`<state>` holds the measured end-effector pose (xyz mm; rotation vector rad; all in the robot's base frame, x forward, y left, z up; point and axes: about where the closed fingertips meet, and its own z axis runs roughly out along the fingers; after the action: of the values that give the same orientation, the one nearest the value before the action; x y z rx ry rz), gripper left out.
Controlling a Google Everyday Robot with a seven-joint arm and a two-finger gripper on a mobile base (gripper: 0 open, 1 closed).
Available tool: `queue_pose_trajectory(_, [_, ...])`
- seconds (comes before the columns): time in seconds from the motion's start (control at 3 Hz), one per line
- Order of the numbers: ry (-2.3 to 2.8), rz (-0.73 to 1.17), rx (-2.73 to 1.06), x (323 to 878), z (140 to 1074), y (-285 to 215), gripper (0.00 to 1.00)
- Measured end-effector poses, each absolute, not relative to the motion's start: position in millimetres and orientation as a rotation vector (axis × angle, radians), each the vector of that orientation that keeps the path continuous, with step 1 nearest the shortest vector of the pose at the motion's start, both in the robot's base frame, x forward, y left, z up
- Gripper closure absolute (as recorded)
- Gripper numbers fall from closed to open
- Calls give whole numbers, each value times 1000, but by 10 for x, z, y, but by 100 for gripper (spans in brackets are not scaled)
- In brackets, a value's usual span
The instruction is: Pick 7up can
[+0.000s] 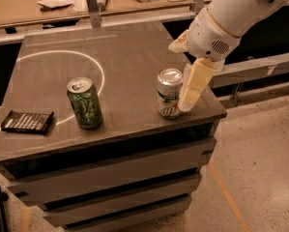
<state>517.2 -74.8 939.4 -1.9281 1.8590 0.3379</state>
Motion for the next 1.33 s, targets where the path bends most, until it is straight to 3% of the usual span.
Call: queue_pose_trajectory(1.33, [1914, 376, -2021, 5013, 9036, -677, 87])
